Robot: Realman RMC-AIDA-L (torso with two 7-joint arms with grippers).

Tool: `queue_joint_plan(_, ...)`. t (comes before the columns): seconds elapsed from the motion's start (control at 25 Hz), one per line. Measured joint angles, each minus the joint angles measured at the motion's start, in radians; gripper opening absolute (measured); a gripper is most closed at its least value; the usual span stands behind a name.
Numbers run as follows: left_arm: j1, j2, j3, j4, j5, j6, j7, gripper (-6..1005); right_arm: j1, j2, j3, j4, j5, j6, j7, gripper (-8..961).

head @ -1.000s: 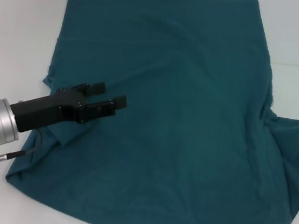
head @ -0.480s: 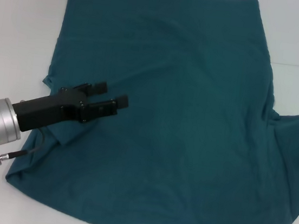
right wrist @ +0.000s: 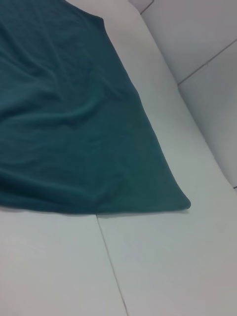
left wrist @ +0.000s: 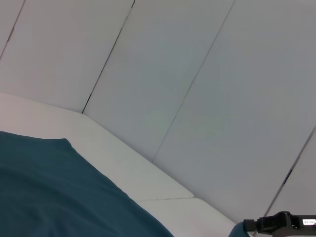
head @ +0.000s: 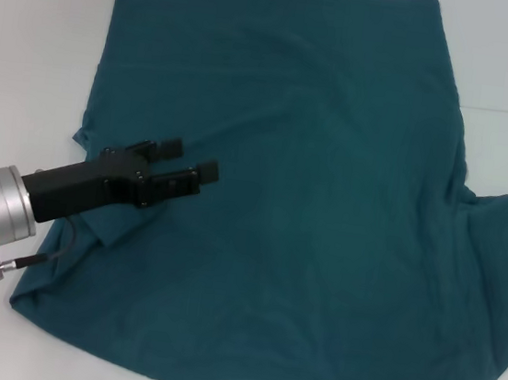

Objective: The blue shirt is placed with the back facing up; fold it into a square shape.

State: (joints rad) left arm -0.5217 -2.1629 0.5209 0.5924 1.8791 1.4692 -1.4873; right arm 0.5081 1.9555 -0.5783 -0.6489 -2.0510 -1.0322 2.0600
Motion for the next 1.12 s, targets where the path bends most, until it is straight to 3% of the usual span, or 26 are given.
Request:
queue_joint_plan(0.76,-0.006,-0.002,-0.003,0.0,-0.001,0.0,-0.014,926,0.026,-0.011,-0.004,0.0,0.0,-0.044,-0.01,-1)
queue_joint_plan(0.92,-0.008,-0.001,-0.004,0.0,-0.002,0.0,-0.021,926,0.055,-0.004,-0.006,0.0,0.002,-0.116,0.002,0)
queue_joint_plan(1.12,-0.007,0.0,-0.006,0.0,-0.002,-0.001,-0.025,925,0.114,0.027,-0.087,0.004,0.001,-0.142,0.01,21)
